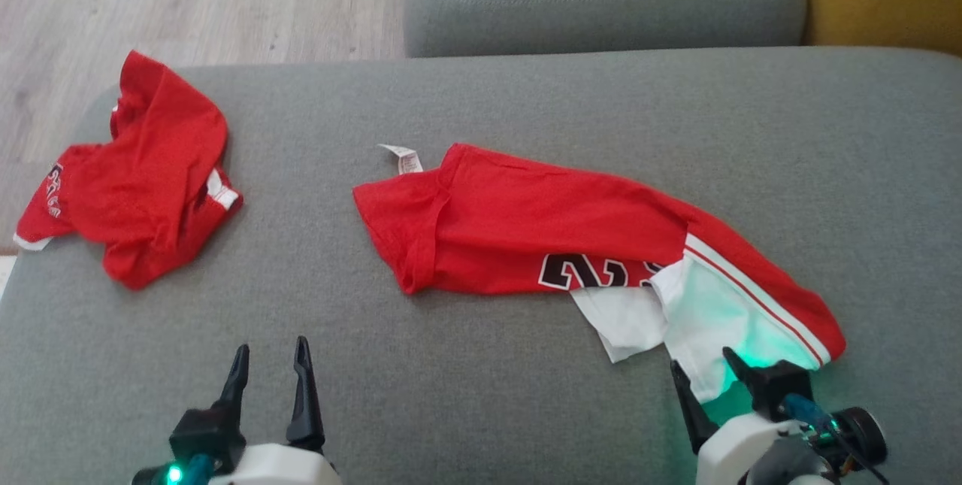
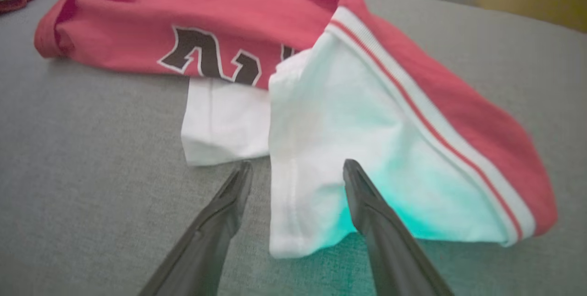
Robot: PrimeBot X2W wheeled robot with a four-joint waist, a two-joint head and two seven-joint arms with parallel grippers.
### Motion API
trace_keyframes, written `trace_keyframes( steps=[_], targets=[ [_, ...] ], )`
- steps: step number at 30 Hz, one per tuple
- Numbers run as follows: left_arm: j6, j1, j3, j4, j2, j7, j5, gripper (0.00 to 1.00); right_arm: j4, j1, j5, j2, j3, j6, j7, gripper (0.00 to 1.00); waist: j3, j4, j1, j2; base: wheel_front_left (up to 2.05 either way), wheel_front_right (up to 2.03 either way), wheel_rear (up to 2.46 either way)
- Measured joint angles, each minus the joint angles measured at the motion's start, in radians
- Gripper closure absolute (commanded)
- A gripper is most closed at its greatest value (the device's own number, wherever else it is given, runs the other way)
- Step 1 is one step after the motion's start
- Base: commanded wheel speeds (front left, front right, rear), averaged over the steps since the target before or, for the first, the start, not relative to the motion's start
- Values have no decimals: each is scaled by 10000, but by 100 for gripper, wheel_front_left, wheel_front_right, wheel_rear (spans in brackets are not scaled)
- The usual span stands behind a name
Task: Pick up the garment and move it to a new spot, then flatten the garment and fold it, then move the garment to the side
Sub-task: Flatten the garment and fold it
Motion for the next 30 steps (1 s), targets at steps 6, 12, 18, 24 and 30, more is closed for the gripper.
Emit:
trace_keyframes(
  steps=[6, 12, 18, 24, 30],
  targets=[
    [-31, -123, 35, 2, -31, 0, 86, 0, 263, -404, -374, -10, -46, 0, 725, 0, 359, 109, 0, 0, 0, 0, 0],
    [-117, -431, 81, 19, -52, 0, 88, 0, 556, -629, -453, -58, 259, 0, 1551, 0, 578, 84, 0, 0, 0, 0, 0],
    [-125, -447, 125, 63, -63, 0, 88, 0, 240, -732, -443, -332, 127, 0, 1942, 100, 557, -16, 0, 0, 0, 0, 0],
    [-119, -448, 228, 65, -67, 0, 84, 0, -1707, -821, -221, -968, -48, 0, 2504, 100, 488, -217, 0, 0, 0, 0, 0],
    [-113, -500, 69, 67, -71, 0, -35, 0, -3645, -2752, 232, -2209, -65, 0, 3540, 100, 499, -340, 0, 0, 0, 0, 0]
  ],
)
